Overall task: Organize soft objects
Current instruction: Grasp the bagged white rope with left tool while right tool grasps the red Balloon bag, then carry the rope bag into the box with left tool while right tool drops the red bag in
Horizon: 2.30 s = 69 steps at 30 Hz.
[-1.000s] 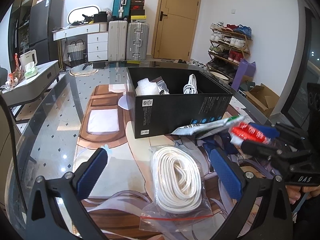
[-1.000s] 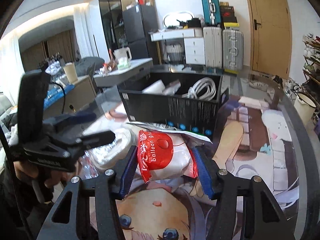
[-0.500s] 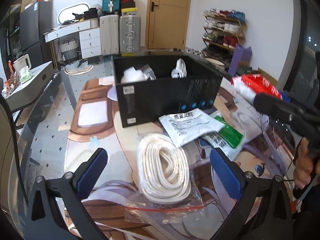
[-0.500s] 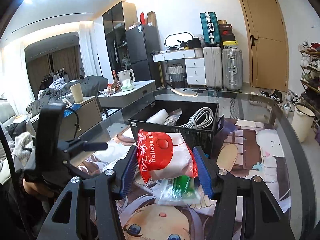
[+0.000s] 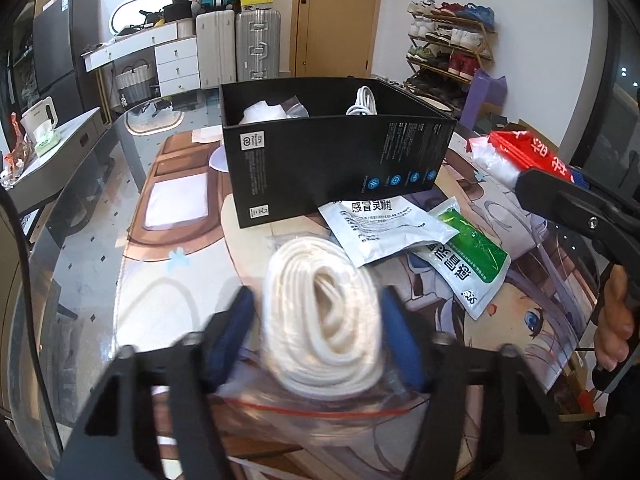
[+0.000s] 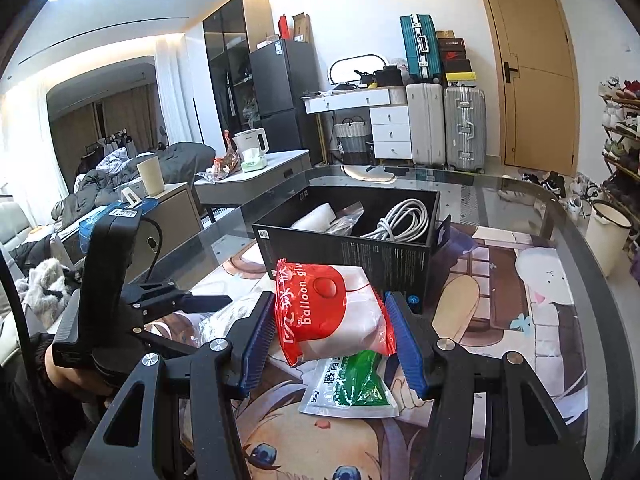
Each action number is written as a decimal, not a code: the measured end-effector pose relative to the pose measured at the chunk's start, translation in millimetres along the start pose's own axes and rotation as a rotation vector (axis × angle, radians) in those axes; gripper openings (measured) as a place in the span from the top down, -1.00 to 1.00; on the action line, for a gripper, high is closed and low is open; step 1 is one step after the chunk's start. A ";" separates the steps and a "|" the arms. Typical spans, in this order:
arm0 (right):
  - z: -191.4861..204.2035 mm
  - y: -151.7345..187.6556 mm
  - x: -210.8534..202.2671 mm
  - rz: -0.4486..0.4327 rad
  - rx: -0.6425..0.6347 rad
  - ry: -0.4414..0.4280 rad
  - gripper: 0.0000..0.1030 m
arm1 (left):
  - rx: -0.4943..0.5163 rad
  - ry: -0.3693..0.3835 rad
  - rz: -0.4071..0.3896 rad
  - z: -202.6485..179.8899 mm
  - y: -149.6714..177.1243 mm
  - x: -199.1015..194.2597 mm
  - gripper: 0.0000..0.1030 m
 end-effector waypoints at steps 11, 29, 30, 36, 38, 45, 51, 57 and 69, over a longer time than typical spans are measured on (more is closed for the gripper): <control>-5.4 -1.4 -1.3 -0.011 0.020 0.014 -0.10 | -0.041 0.043 -0.051 15.8 -2.0 -17.1 0.25; -6.6 -1.5 -4.1 -0.017 0.023 0.020 -0.10 | -0.064 0.052 -0.128 25.2 -1.2 -42.6 0.25; -7.1 -2.0 -4.2 -0.017 0.024 0.019 -0.10 | -0.066 0.053 -0.133 26.0 0.3 -43.7 0.25; -11.7 -7.3 -6.8 -0.023 0.034 0.022 -0.10 | -0.087 0.065 -0.159 31.9 -5.3 -52.8 0.25; -13.2 -9.6 -8.0 -0.024 0.040 0.025 -0.10 | -0.094 0.069 -0.168 33.2 -8.7 -55.5 0.25; -14.7 -25.4 -12.6 -0.043 0.029 0.020 -0.10 | -0.102 0.060 -0.191 36.4 -19.6 -64.4 0.25; -12.5 -37.4 -14.5 -0.060 0.011 0.010 -0.10 | -0.094 0.053 -0.220 36.5 -28.8 -72.0 0.25; -10.8 -49.2 -15.8 -0.075 -0.011 0.019 -0.10 | -0.086 0.049 -0.245 37.7 -42.3 -77.2 0.25; -17.3 -83.1 -8.6 -0.086 -0.035 0.049 -0.10 | -0.075 0.046 -0.283 36.7 -70.3 -80.2 0.25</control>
Point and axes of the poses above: each gripper's, at about its wrist camera, not at the fingertips, and x roughly the way its jaws point, z to its left, y to its underside, the point moved 2 cm from there along x, roughly the way its jaws point, and after that the axes turned 15 degrees about z, right-handed, at the moved point
